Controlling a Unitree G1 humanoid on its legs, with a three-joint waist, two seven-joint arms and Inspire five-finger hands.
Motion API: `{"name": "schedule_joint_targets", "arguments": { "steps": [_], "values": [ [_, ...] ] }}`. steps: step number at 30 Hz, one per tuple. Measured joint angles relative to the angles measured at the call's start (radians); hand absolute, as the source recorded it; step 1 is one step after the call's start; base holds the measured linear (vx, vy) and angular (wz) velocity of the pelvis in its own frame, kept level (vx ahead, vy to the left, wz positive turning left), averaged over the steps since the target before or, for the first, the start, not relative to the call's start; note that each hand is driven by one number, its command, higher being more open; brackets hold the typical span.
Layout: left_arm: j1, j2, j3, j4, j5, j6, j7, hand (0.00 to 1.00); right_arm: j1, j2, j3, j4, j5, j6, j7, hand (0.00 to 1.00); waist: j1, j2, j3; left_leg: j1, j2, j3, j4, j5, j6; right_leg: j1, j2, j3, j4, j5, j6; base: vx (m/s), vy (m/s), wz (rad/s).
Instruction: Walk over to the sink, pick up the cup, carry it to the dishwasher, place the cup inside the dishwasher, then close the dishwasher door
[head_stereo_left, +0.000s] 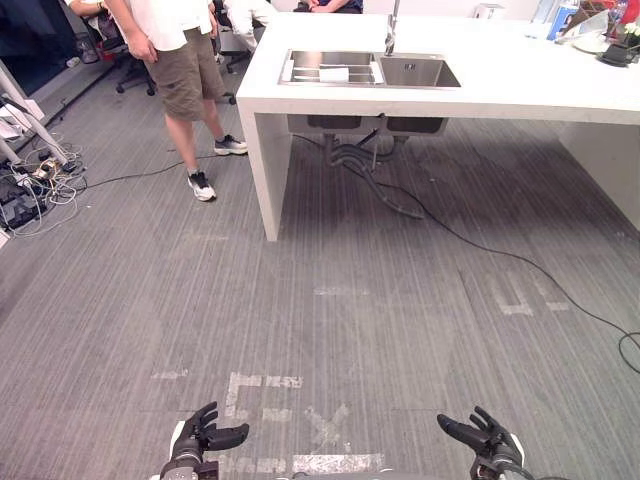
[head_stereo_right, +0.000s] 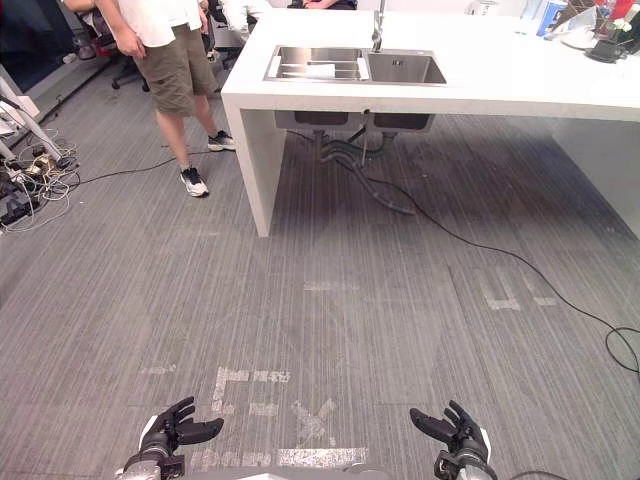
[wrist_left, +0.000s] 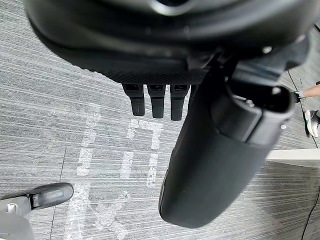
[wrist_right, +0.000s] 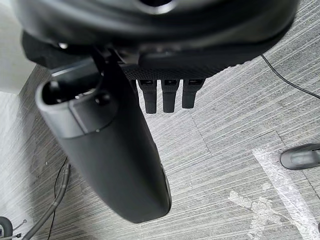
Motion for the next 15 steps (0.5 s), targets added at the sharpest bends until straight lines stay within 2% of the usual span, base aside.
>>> {"name": "schedule_joint_targets", "arguments": {
  "steps": [10, 15],
  "values": [
    [-0.001, -0.009, -0.019, -0.018, -0.003, 0.0, 0.001, 0.9, -0.03, 0.0, -0.001, -0.001, -0.003, 0.0, 0.0, 0.9, -0.001, 0.001, 0.003, -0.001, 0.0, 0.001, -0.001, -0.006, -0.01, 0.001, 0.0, 0.0, -0.005, 0.001, 0.002, 0.0, 0.0, 0.0],
    [0.002, -0.021, -0.019, -0.042, -0.022, -0.002, 0.001, 0.9, -0.038, -0.001, -0.001, -0.031, -0.004, 0.0, -0.001, 0.9, -0.001, 0.004, 0.026, -0.004, 0.0, 0.01, 0.004, -0.009, -0.014, -0.004, -0.001, 0.008, -0.005, 0.001, 0.003, -0.01, -0.001, -0.03]
  ]
}}
